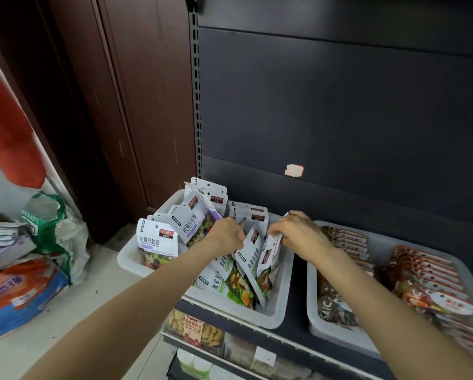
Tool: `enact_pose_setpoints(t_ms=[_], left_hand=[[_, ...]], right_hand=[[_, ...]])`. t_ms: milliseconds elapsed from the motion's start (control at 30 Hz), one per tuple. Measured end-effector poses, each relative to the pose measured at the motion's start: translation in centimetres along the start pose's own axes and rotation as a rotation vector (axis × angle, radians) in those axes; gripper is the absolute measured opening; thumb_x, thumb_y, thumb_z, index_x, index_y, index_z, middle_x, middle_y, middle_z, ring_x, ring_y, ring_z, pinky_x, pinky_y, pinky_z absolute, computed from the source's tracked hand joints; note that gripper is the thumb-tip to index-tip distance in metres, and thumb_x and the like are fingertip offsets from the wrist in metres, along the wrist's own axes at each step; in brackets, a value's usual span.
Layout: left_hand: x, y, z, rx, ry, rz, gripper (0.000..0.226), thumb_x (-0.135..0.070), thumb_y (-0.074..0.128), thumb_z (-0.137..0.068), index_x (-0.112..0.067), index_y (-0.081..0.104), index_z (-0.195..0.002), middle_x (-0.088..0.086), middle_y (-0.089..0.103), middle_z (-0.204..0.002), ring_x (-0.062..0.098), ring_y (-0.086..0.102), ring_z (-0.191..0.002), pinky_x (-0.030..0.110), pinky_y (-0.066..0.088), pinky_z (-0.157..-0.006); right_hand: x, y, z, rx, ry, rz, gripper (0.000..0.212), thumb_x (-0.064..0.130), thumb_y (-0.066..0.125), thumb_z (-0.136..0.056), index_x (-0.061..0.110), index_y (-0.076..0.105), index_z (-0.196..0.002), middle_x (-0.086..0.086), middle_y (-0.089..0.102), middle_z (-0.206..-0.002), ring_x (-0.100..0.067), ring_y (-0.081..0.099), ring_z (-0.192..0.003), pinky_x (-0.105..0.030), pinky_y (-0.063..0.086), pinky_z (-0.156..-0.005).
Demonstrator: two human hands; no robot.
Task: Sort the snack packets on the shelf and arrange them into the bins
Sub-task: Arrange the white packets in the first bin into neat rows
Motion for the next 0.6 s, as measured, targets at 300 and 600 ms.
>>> enact_pose_setpoints(t_ms=[300, 600], left_hand=[[-1.3, -1.9, -1.1, -0.167, 0.191, 0.004, 0.027, 0.002, 0.047, -0.091, -0.005, 0.068, -0.106, 0.011, 0.068, -0.11, 0.024, 0.064, -0.099, 0.025, 0.047, -0.086], [-1.6, -2.8, -1.6, -0.142, 0.323, 0.121, 0.022, -0.013, 0.061, -0.089, -0.012, 0.063, -0.111, 0.005, 0.071, -0.103, 0.018, 0.066, -0.094, 0.031, 0.052, -0.085]], right_hand=[[1.3, -1.8, -1.5, 0.041, -0.011, 0.01, 0.072, 0.009, 0.062, -0.087, 0.035, 0.029, -0.145, 0.01, 0.021, -0.154, -0.022, 0.038, -0.129, -0.033, 0.029, -0.105], [-0.8, -1.3, -2.9, -0.16, 0.156, 0.06, 0.024, 0.028, 0.054, -0.09, 0.031, 0.066, -0.111, 0.008, 0.055, -0.125, -0.018, 0.038, -0.122, -0.028, 0.026, -0.097]])
Point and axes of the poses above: each hand's wrist, its own z-axis away from the middle knuckle, its own y-axis out of the palm, x = y × z, the point moved 2 cm from there along -z, towards the middle knuckle
